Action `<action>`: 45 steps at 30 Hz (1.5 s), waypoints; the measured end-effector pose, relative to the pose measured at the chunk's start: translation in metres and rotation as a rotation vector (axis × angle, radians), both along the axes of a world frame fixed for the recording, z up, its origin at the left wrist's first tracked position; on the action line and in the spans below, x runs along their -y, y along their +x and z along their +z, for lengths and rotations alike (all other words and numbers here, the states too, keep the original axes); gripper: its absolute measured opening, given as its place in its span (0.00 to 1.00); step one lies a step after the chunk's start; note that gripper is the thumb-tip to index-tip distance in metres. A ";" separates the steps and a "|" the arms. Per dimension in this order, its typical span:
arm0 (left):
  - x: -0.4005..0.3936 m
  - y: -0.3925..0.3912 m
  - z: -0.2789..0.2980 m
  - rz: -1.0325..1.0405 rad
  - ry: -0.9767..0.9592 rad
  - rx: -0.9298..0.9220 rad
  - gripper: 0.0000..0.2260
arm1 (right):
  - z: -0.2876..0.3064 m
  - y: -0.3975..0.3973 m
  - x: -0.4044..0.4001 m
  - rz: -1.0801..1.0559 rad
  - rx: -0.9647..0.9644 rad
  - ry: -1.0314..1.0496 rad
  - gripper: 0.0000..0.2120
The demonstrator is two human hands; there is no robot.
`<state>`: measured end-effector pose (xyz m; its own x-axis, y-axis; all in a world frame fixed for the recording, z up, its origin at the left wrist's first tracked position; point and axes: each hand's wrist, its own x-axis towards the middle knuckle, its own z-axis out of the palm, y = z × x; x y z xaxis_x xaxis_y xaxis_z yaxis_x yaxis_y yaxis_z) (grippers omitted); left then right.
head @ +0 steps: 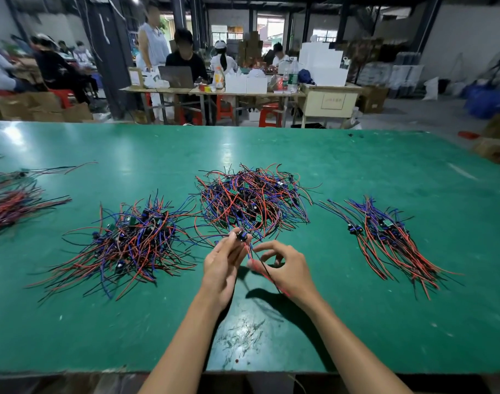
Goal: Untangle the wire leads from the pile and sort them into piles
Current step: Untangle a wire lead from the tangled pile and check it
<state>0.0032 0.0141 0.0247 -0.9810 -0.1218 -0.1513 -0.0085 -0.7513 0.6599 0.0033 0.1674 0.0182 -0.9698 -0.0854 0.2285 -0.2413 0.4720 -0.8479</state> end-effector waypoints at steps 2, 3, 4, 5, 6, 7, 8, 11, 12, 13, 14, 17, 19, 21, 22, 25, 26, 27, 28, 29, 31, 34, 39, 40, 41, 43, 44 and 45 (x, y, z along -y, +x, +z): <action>-0.001 0.000 -0.002 -0.007 -0.030 -0.008 0.09 | 0.002 0.001 0.000 0.052 0.008 -0.171 0.15; -0.002 0.000 -0.001 -0.009 -0.027 -0.011 0.09 | 0.002 0.001 0.001 0.091 0.026 -0.281 0.15; -0.001 0.001 -0.001 -0.013 -0.025 -0.015 0.10 | 0.003 0.001 0.002 0.104 0.038 -0.362 0.15; -0.001 0.001 -0.002 -0.021 -0.035 -0.024 0.10 | 0.003 0.000 0.002 0.089 0.039 -0.417 0.15; -0.001 0.002 -0.002 -0.030 -0.066 -0.040 0.10 | 0.003 -0.001 0.002 0.059 0.043 -0.454 0.14; -0.002 0.003 -0.002 -0.039 -0.116 -0.059 0.09 | 0.003 -0.003 0.001 0.036 0.052 -0.481 0.13; -0.002 0.005 -0.002 -0.040 -0.173 -0.076 0.08 | 0.003 -0.004 0.001 0.028 0.063 -0.493 0.12; -0.010 0.008 0.000 -0.008 -0.309 -0.086 0.09 | 0.000 -0.008 0.000 0.019 0.062 -0.513 0.11; -0.011 0.009 0.000 -0.009 -0.358 -0.098 0.09 | -0.001 -0.009 0.000 0.011 0.060 -0.545 0.10; -0.012 0.011 0.000 -0.019 -0.414 -0.118 0.09 | -0.001 -0.011 0.000 0.006 0.061 -0.572 0.11; -0.012 0.012 0.000 -0.032 -0.471 -0.140 0.08 | -0.002 -0.012 -0.001 0.000 0.065 -0.584 0.11; -0.012 0.014 -0.002 -0.058 -0.594 -0.187 0.08 | -0.007 -0.015 -0.007 -0.033 0.113 -0.611 0.14; -0.014 0.013 -0.004 -0.066 -0.646 -0.206 0.12 | -0.010 -0.017 -0.014 -0.037 0.180 -0.731 0.13; -0.017 0.011 -0.006 -0.023 -0.683 -0.210 0.10 | -0.010 -0.017 -0.022 0.012 0.235 -0.884 0.10; -0.018 0.010 -0.006 -0.004 -0.682 -0.193 0.08 | -0.010 -0.018 -0.025 0.044 0.254 -0.928 0.10; -0.017 0.009 -0.003 -0.076 -0.568 -0.108 0.09 | -0.010 -0.015 -0.029 0.148 0.260 -0.828 0.11; -0.016 0.010 -0.002 -0.136 -0.538 -0.101 0.12 | -0.011 -0.014 -0.029 0.170 0.236 -0.733 0.12; -0.015 0.010 0.000 -0.187 -0.534 -0.106 0.15 | -0.011 -0.013 -0.027 0.180 0.201 -0.633 0.13; -0.015 0.011 0.000 -0.220 -0.556 -0.120 0.15 | -0.012 -0.012 -0.026 0.171 0.159 -0.555 0.13; -0.014 0.012 0.000 -0.236 -0.588 -0.140 0.14 | -0.012 -0.012 -0.024 0.144 0.115 -0.506 0.13; -0.015 0.013 0.000 -0.254 -0.626 -0.151 0.12 | -0.013 -0.011 -0.022 0.068 0.051 -0.471 0.11; -0.016 0.013 -0.001 -0.256 -0.640 -0.122 0.14 | -0.015 -0.010 -0.020 0.011 0.037 -0.491 0.08; -0.019 0.013 -0.001 -0.240 -0.730 -0.127 0.09 | -0.016 -0.011 -0.024 -0.062 0.030 -0.566 0.11; -0.018 0.013 -0.002 -0.235 -0.746 -0.125 0.07 | -0.016 -0.011 -0.023 -0.050 0.033 -0.545 0.11; -0.018 0.012 -0.002 -0.228 -0.744 -0.117 0.05 | -0.016 -0.011 -0.022 -0.041 0.038 -0.532 0.11; -0.018 0.012 -0.001 -0.218 -0.724 -0.098 0.02 | -0.016 -0.011 -0.020 -0.037 0.055 -0.548 0.11; -0.019 0.012 -0.001 -0.219 -0.719 -0.091 0.02 | -0.016 -0.011 -0.020 -0.036 0.064 -0.564 0.11; -0.019 0.012 -0.001 -0.222 -0.723 -0.089 0.02 | -0.016 -0.011 -0.020 -0.031 0.069 -0.576 0.11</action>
<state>0.0152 0.0330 0.0232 -0.9988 0.0407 -0.0283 -0.0330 -0.1187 0.9924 -0.0078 0.1873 0.0020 -0.9841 0.0625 0.1664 -0.1703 -0.0644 -0.9833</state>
